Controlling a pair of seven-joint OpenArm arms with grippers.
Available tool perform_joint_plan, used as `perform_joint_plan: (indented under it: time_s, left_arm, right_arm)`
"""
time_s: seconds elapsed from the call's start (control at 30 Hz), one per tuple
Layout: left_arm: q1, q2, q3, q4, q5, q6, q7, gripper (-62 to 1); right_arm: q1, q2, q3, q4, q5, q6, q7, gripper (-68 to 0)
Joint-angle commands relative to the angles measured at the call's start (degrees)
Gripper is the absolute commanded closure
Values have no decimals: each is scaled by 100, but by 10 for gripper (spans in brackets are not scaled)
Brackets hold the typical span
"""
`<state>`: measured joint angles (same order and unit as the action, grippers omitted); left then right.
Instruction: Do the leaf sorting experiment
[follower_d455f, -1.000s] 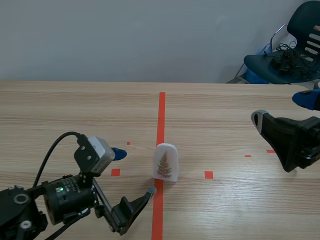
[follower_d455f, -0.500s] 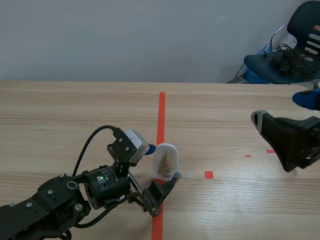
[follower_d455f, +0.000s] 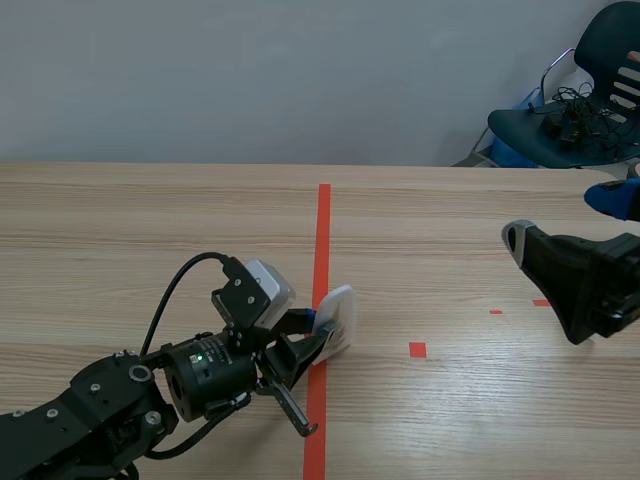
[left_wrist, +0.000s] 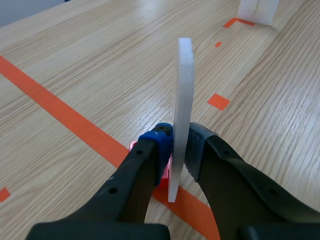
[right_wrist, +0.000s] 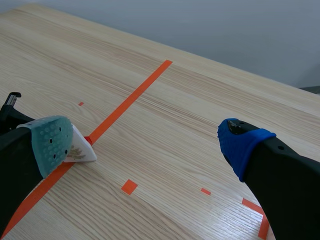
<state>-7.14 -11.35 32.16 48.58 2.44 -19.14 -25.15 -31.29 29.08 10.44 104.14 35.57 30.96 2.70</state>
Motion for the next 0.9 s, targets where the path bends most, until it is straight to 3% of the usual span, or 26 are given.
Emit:
perform_joint_plan:
  time_s: [0.0, 0.17, 0.27, 0.4, 0.6, 0.73, 0.87]
  left_arm:
    - [68, -15, -74, 348, -162, -13, -101, -57]
    - [474, -352, -114, 1375, -282, -208, -26, -57]
    - [922, -671, -428, 2144, -800, -201, 264, -57]
    - [1547, -975, -1338, 2715, -1580, -103, 573, -57]
    - [2070, -1209, -2791, 2603, -2573, 446, 981, -57]
    - [2024, -1377, -3241, 2070, -3005, 962, 997, -57]
    - [1821, -1480, -3416, 1303, -3209, 1005, 898, -57]
  right_arm:
    - [94, 90, 92, -4, 87, 17, 61, -595]
    - [81, 90, 92, -4, 87, 17, 59, -595]
    - [81, 90, 92, -4, 90, 17, 63, -595]
    - [81, 90, 92, -4, 87, 17, 63, -595]
    - [81, 90, 92, -4, 87, 17, 61, -595]
    - [81, 90, 92, -4, 87, 17, 61, -595]
    - [81, 90, 92, -4, 90, 17, 63, -595]
